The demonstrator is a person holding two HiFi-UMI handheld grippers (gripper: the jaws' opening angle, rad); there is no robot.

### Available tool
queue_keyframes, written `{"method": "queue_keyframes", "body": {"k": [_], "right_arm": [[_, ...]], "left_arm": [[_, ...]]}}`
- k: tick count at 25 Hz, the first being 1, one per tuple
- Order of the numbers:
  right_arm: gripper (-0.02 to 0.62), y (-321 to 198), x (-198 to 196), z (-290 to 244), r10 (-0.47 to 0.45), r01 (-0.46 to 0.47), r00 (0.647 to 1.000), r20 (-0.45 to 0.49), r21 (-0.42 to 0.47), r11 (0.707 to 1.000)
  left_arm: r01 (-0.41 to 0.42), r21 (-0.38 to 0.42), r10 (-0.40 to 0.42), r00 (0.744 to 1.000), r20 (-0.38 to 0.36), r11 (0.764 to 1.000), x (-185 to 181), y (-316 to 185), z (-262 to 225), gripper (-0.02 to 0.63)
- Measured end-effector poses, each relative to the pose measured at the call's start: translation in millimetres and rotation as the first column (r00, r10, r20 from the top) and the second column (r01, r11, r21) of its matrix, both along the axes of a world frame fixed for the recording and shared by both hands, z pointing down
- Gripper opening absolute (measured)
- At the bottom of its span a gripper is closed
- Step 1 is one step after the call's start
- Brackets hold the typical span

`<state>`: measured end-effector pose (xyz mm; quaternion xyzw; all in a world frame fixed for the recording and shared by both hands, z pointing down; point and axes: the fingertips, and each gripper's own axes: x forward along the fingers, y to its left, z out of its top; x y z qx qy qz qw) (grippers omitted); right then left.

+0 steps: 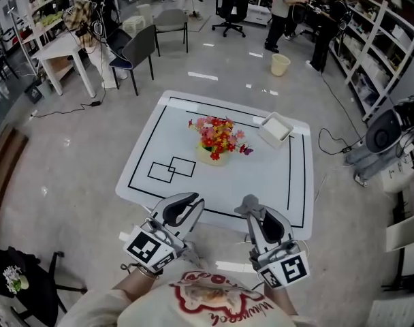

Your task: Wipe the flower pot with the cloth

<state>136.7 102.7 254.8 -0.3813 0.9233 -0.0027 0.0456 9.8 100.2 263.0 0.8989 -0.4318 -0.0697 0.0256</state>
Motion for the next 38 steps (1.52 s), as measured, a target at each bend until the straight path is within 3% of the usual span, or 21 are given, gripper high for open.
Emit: {"method": "queue_keyframes", "body": {"k": [14, 30, 38], "right_arm": [[0.083, -54.9, -20.5, 7.9, -0.01, 0.01, 1.0, 0.002, -0.011, 1.0], [0.083, -164.4, -42.5, 0.5, 0.09, -0.09, 0.996, -0.012, -0.003, 0.996], [0.083, -195.3, -52.0, -3.1, 0.152, -0.152, 0.988, -0.003, 0.02, 0.988]], "left_arm": [[0.009, -0.013, -0.009, 1.0, 0.01, 1.0, -21.5, -55.5, 8.2, 0.063], [-0.07, 0.01, 0.07, 0.998, 0.005, 0.998, -54.6, -181.2, -2.0, 0.063], [-0.107, -0.004, 0.107, 0.994, 0.002, 0.994, -69.2, -218.7, 4.9, 0.063]]}}
